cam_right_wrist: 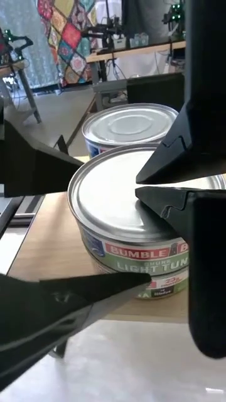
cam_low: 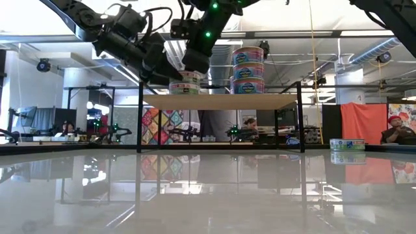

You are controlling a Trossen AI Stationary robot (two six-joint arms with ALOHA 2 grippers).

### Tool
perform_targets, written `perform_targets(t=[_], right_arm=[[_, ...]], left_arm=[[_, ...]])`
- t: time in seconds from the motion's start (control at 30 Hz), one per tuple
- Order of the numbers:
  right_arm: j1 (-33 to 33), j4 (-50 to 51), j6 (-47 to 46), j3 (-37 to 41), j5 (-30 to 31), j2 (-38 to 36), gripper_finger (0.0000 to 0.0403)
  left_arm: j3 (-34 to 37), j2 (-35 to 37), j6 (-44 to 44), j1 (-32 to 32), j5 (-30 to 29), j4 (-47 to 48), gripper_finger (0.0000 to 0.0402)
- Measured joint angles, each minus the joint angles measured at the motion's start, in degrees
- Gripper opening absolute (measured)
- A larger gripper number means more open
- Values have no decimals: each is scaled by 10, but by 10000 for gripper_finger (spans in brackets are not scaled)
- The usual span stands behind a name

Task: Stack canned seafood by type on shelf
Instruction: Stack the green tuna can on top of the other green tuna can on the shelf

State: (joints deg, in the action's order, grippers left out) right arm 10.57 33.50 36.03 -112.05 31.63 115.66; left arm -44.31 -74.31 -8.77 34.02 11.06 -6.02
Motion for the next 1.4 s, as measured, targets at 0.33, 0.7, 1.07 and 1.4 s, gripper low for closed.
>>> perform_targets(t=[0.33, 0.7, 1.07, 1.4], right_arm=[[-1, 3, -4, -3, -2, -2, 12], [-16, 118, -36, -39, -2, -36, 12], [-15, 174, -46, -32, -1, -34, 12], [8, 164, -49, -13, -1, -34, 12]], left_arm=[[0, 23, -4, 0, -12, 1, 398], [0, 58, -15, 2, -82, 41, 398], [0, 86, -15, 2, -99, 87, 398], [0, 55, -37, 3, -165, 90, 398]])
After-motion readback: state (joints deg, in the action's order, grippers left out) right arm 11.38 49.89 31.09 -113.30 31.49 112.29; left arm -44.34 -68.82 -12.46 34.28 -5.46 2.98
